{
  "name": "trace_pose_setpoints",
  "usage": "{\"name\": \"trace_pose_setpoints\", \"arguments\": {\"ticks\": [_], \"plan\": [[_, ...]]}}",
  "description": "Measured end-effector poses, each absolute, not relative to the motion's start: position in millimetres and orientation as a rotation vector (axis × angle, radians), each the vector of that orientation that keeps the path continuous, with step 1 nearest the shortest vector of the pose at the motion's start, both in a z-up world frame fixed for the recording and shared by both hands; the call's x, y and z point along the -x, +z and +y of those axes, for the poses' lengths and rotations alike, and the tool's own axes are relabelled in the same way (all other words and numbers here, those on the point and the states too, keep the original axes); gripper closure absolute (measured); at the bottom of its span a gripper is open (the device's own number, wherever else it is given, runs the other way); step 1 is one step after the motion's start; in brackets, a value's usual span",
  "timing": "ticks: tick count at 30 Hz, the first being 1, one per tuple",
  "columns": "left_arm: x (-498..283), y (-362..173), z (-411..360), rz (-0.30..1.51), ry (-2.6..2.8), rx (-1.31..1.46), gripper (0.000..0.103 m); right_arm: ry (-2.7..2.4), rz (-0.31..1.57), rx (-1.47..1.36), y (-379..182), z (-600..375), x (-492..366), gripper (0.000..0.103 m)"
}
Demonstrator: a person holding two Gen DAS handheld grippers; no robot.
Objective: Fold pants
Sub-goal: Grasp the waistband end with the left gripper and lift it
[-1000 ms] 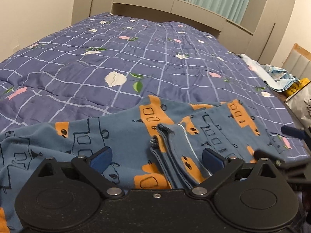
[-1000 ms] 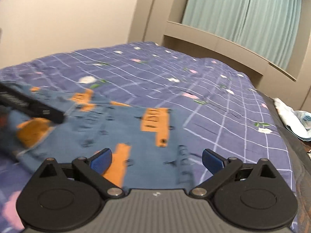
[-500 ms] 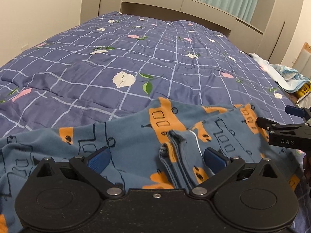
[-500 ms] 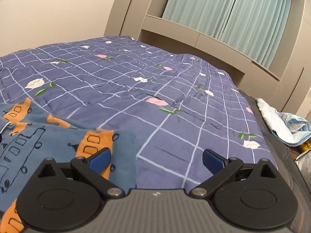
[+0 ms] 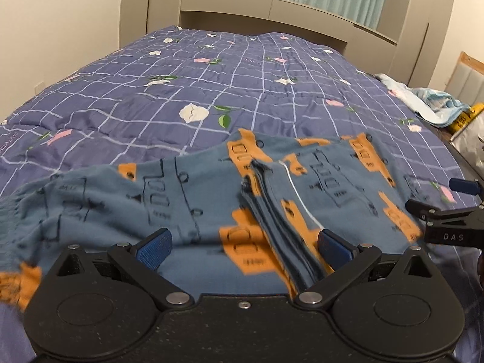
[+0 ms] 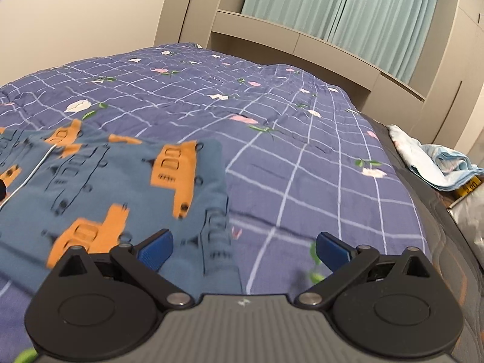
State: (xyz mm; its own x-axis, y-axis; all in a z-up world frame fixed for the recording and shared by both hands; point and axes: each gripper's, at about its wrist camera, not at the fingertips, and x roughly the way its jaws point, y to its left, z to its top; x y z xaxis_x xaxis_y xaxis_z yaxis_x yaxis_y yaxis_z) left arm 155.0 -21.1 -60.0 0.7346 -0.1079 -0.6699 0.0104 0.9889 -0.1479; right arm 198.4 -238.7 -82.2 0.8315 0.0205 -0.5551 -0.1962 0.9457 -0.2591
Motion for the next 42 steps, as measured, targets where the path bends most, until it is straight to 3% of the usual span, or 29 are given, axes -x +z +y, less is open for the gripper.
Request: {"name": "trace_pose_setpoints", "arguments": {"ticks": [15,26,36,42], "plan": [[-64.3,-33.5,57.2,0.581,0.092,0.23,0.001,0.261,0.43,0.225,-60.6,-174.8,-133.4,0.0],[-77.6,-65.1,112.3,0.662,0.243,0.421,0.001,0.34,0.465,0.264,-76.9,-123.6,-132.1,0.0],[-76.8,-74.1,93.9,0.635,0.239,0.315,0.001,0.333,0.475,0.215,-89.4,-130.8,-131.3,0.0],[-73.4,-68.6,104.9,0.551,0.151,0.459,0.001,0.329,0.471,0.219,-89.9,-129.9,-129.9,0.0]]}}
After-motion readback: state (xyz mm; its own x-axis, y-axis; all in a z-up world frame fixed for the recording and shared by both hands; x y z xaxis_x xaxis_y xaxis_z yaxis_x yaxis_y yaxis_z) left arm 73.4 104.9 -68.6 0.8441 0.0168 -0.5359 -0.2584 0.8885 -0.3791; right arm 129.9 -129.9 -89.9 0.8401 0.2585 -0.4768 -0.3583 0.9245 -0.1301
